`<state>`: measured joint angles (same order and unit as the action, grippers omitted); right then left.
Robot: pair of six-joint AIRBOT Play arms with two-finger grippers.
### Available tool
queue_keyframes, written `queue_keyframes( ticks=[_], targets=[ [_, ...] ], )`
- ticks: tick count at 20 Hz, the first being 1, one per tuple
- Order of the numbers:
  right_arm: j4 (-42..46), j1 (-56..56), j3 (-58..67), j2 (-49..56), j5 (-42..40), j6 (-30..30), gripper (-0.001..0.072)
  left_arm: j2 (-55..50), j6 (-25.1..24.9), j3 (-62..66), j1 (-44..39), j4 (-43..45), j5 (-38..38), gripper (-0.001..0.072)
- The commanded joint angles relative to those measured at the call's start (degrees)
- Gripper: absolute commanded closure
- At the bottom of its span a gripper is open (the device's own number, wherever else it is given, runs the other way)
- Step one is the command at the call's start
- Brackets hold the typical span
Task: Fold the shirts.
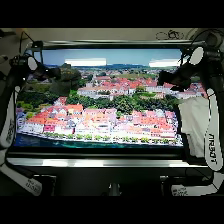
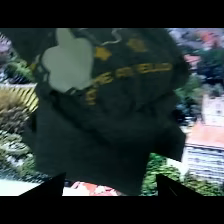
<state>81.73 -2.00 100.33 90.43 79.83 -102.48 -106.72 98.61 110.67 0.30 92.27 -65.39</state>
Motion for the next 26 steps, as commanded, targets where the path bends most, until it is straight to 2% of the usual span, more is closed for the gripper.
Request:
queue_keyframes(
  ticks=[1, 3, 5, 8, 9, 10, 11, 12, 13, 14, 15, 17, 19, 20, 23, 25, 26],
  targets=[
    [-0.76, 0.0, 0.07, 0.11, -0.55, 0.07, 0.0044, -11.61, 4.48, 9.81, 8.22, -10.1, -12.37, -0.0003],
    [-0.79, 0.0, 0.07, 0.11, -0.42, 0.09, 0.0044, -11.58, 5.92, 3.78, 11.1, -19.8, -5.07, -0.0003],
    [-0.81, 0.0, 0.07, 0.11, -0.33, 0.28, 0.0044, -11.72, 2.84, 0.79, 11.78, -26.53, 1.86, -0.0003],
    [-0.79, 0.0, 0.07, 0.11, -0.31, 0.26, 0.0044, -12.46, 1.97, 0.68, 10.58, -27.78, 7.26, 0.0002],
    [-0.83, 0.0, 0.07, 0.11, -0.28, 0.26, 0.0044, -12.83, 2.82, 0.68, 10.25, -27.78, 8.17, 0.0102],
    [-0.85, 0.0, 0.07, 0.11, -0.33, 0.26, 0.0044, -13.16, 3.98, 0.7, 10.05, -27.8, 8.52, 0.0331],
    [-0.83, 0.0, 0.07, 0.11, -0.33, 0.26, 0.0044, -13.25, 4.48, 0.7, 9.97, -27.89, 8.39, 0.0605],
    [-0.79, 0.0, 0.07, 0.11, -0.35, 0.26, 0.0042, -12.85, 3.67, 0.76, 9.86, -29.09, 8.13, 0.0681],
    [-0.63, 0.0, 0.07, 0.11, -0.44, 0.28, 0.0042, -11.74, 0.98, 1.16, 9.75, -31.52, 8.52, 0.0681],
    [0.07, 0.0, 0.07, 0.11, -1.11, 0.28, 0.0042, -9.18, -4.48, 1.77, 9.09, -34.49, 9.97, 0.0682],
    [0.37, 0.0, 0.07, 0.11, -2.82, 0.28, 0.0043, -5.18, -10.38, 2.38, 7.96, -37.2, 11.28, 0.0682],
    [1.97, 0.0, 1.01, -0.22, -4.94, 0.28, 0.0045, 5.64, -17.25, 2.6, 4.07, -39.19, 11.87, 0.0682],
    [2.34, 0.0, 3.19, -2.19, -4.17, 2.75, 0.0045, 16.5, -22.34, 2.4, -2.29, -38.64, 5.75, 0.0682],
    [2.36, 0.0, 3.52, -4.24, -3.87, 4.2, 0.0044, 20.68, -21.97, 1.33, -6.6, -37.27, 2.95, 0.0682],
    [3.61, 0.0, 3.52, -12.85, -0.2, 4.72, 0.0044, 28.3, -17.86, -8.26, -23.91, -28.02, 2.45, 0.0682],
    [4.07, 0.0, 3.52, -18.38, 2.82, 4.66, 0.0044, 27.61, -14.03, -16.98, -34.6, -24.26, 3.89, 0.0682],
    [4.46, 0.0, 3.52, -20.59, 3.91, 4.66, 0.0044, 26.32, -12.11, -21.97, -39.06, -24.28, 7.23, 0.0682]
  ],
)
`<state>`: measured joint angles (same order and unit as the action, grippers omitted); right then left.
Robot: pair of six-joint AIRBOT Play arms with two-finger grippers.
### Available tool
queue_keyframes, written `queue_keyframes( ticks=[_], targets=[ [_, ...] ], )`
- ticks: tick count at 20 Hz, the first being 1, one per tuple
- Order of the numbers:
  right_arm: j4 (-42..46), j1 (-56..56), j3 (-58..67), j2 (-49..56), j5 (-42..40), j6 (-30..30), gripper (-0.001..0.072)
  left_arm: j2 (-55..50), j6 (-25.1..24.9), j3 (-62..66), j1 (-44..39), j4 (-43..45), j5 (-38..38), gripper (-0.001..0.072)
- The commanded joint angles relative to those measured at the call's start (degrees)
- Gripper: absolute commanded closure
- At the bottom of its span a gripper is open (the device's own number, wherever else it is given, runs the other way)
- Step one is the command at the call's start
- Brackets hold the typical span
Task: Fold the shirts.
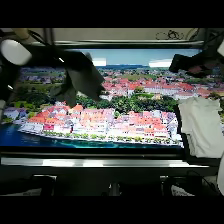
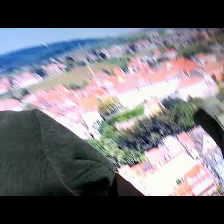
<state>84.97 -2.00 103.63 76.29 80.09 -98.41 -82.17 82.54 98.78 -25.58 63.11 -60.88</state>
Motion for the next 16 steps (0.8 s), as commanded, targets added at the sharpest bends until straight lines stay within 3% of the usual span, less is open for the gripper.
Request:
queue_keyframes(
  ticks=[1, 2, 3, 4, 6, 8, 10, 12, 16],
  targets=[
    [2.12, 0.0, 0.22, -8.39, 4.55, 0.57, 0.0044, -0.2, 7.58, -14.8, -17.53, 4.79, 7.04, 0.0681],
    [3.13, 0.0, 0.22, -9.81, 5.14, 0.55, 0.0044, -2.8, 9.16, -17.4, -21.16, 3.54, 8.87, 0.0585],
    [4.11, 0.0, 0.22, -10.62, 5.51, 0.52, 0.0044, -5.07, 9.22, -17.51, -23.39, 2.62, 7.65, 0.0127],
    [4.44, 0.0, 0.2, -10.95, 5.9, 0.55, 0.0044, -6.49, 9.75, -15.93, -24.0, 3.04, 3.8, 0.0],
    [4.13, 0.0, 0.15, -10.25, 8.96, 0.48, 0.0044, -5.44, 9.46, -11.08, -20.28, 11.82, -3.48, -0.0004],
    [1.92, 0.0, -1.49, -8.33, 13.2, 0.04, 0.0044, -1.84, 9.62, -6.91, -10.64, 21.05, -4.7, -0.0004],
    [-1.79, 0.0, -7.21, -6.75, 12.5, 0.24, 0.0044, -0.9, 9.73, -5.68, 1.81, 20.72, -5.44, -0.0001],
    [-6.67, 0.0, -14.86, -4.81, 10.05, 1.25, 0.0044, -3.17, 13.14, -7.85, 13.25, 20.63, -7.23, -0.0001],
    [-13.16, 0.0, -27.45, 0.31, 6.51, 4.2, 0.0043, -12.44, 12.57, -13.11, 26.4, 12.92, -11.37, -0.0001]
  ],
)
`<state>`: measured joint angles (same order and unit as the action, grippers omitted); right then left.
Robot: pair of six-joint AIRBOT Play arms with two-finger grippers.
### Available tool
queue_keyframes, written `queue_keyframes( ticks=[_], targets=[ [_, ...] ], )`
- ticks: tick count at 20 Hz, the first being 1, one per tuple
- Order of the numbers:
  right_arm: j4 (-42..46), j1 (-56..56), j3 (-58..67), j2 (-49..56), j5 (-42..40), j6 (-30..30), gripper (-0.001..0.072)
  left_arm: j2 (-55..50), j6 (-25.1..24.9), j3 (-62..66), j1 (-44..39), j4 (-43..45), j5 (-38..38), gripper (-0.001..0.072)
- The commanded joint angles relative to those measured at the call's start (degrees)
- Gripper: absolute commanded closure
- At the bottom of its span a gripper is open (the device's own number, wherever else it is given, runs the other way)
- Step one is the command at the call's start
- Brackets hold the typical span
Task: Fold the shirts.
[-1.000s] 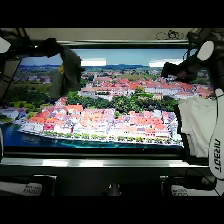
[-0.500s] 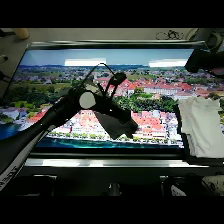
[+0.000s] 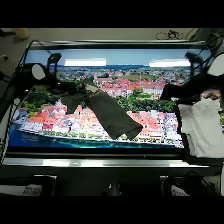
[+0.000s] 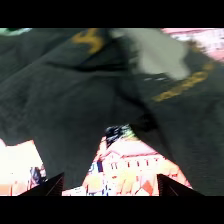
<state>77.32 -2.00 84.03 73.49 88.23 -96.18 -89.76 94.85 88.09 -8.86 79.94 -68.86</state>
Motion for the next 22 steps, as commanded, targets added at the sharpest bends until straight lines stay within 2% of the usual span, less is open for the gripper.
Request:
queue_keyframes(
  ticks=[1, 5, 13, 14, 16, 17, 18, 22],
  targets=[
    [-6.21, 0.0, -9.31, 4.37, -1.62, 2.49, 0.0043, -6.36, 0.13, -2.62, 11.13, -4.42, -3.37, -0.0001],
    [-8.85, 0.0, -11.06, 8.44, -1.44, 5.46, 0.0041, -9.7, -3.1, -2.6, 12.68, -5.27, -1.05, -0.0001],
    [-12.11, 0.0, -11.19, 17.09, -3.54, 5.66, 0.0005, -16.33, -5.95, -2.45, 8.07, -13.77, 2.54, 0.0002],
    [-12.74, -0.07, -11.54, 17.66, -4.5, 5.68, 0.0005, -16.57, -6.4, -2.45, 7.72, -15.67, 3.13, 0.0071],
    [-13.0, -0.72, -13.44, 17.77, -7.78, 5.88, 0.0006, -16.52, -6.4, -2.32, 7.32, -16.59, 4.02, 0.0471],
    [-13.11, -1.49, -14.62, 17.99, -9.38, 6.05, 0.0006, -16.46, -6.69, -1.99, 7.23, -16.59, 3.85, 0.0623],
    [-13.29, -2.51, -15.8, 18.21, -11.08, 6.1, 0.0007, -16.0, -8.44, -1.86, 7.23, -16.96, 3.69, 0.068],
    [-14.51, -8.17, -17.38, 21.24, -15.67, 7.13, 0.0044, -11.72, -9.29, -1.86, 7.23, -16.94, 3.96, 0.0681]
  ],
)
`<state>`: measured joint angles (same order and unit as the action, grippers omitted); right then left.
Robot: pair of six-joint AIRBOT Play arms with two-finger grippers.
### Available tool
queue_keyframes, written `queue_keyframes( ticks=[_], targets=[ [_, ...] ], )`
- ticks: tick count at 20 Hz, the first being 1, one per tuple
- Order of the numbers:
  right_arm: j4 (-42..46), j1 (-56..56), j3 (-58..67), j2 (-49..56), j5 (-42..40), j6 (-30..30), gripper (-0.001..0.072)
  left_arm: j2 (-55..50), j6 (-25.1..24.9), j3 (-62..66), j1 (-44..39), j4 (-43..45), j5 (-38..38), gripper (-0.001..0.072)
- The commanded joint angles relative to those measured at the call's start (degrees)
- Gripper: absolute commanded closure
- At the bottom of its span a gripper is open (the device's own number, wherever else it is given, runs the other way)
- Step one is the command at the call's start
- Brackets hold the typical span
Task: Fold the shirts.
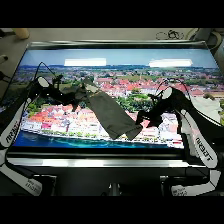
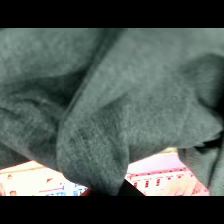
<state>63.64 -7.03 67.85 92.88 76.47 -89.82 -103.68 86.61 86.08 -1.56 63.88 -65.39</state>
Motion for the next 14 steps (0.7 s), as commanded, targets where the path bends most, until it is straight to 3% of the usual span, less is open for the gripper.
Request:
queue_keyframes(
  ticks=[1, 2, 3, 5, 9, 11, 14],
  targets=[
    [-1.09, -4.28, -1.2, 2.32, -5.31, 1.42, 0.0259, 3.54, -1.44, 0.15, -0.07, -0.87, 0.46, 0.0681],
    [-1.18, -4.85, -1.03, 2.19, -6.82, 1.38, 0.0622, 4.98, -1.9, 0.15, -0.07, -0.87, 0.48, 0.0681],
    [-1.73, -4.92, -0.22, 1.6, -6.8, 1.4, 0.0693, 7.19, -2.95, 0.17, -0.04, -0.83, 0.59, 0.0682],
    [1.95, -4.9, 4.13, -2.54, -4.57, 3.1, 0.0695, 14.25, -5.57, 1.33, 0.0, 1.31, 2.56, 0.0683],
    [23.78, -4.92, 21.44, -20.61, -4.5, 2.84, 0.0695, 34.71, -6.45, 15.08, 0.48, 11.5, 10.6, 0.0683],
    [32.28, -4.9, 27.58, -31.15, -10.25, -3.3, 0.0695, 43.63, -2.54, 22.82, 1.33, 18.27, 16.52, 0.0683],
    [33.62, -4.92, 28.79, -44.04, -13.35, -10.71, 0.0695, 53.57, 5.68, 25.79, 3.41, 21.73, 20.57, 0.0683]
  ],
)
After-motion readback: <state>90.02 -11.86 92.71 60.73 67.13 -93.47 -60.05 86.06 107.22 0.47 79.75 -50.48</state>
